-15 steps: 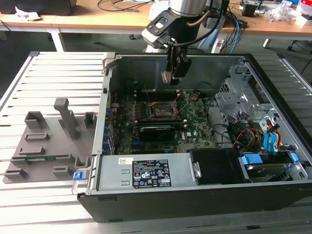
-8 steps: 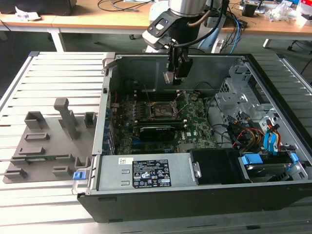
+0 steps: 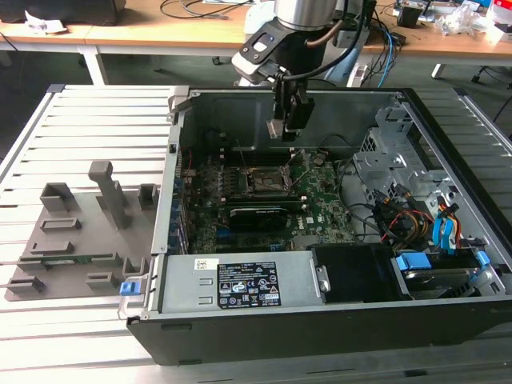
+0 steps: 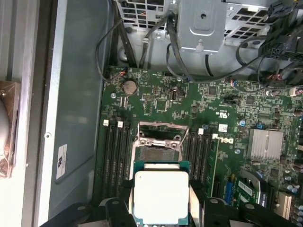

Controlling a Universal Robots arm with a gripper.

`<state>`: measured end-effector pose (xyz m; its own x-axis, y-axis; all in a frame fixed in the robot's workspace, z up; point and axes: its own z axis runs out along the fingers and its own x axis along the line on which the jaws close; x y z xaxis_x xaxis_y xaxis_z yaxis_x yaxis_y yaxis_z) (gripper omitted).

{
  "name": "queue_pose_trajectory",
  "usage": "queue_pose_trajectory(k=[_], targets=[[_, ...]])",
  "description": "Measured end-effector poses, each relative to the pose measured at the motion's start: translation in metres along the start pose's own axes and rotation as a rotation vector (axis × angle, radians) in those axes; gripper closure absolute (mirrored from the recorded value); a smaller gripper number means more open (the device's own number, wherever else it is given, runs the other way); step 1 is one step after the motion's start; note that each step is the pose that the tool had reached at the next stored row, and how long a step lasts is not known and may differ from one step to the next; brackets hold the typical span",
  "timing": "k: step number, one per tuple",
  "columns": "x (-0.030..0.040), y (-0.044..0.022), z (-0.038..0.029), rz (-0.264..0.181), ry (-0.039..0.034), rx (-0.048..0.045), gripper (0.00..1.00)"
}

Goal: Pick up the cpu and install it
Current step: 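Place the cpu into insertion slot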

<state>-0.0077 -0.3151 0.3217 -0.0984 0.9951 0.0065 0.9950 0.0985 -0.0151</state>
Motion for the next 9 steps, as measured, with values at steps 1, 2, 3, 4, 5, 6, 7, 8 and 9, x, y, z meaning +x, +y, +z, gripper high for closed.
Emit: queue_pose_trajectory(k=[1,2,3,4,5,6,7,8,9], targets=[[0.0000,0.0000,0.0021,0.000,0.0000,0.0001,0.45],[0.0000,0.0000,0.0041,0.000,0.0001,0.0013,0.45],[0.0000,0.0000,0.0054,0.000,0.0001,0.0017,0.45],[-0.0001,0.0001,0.0070,0.000,0.0001,0.0018,0.45],[-0.0001,0.0001,0.0093,0.000,0.0001,0.0021,0.45],[-0.0001,0.0002,0.0117,0.000,0.0002,0.0021,0.45],[-0.0001,0.0002,0.0143,0.000,0.0002,0.0021,0.45],[-0.0001,0.0002,0.0159,0.000,0.0002,0.0021,0.45],[-0.0001,0.0002,0.0167,0.000,0.0002,0.0021,0.45]])
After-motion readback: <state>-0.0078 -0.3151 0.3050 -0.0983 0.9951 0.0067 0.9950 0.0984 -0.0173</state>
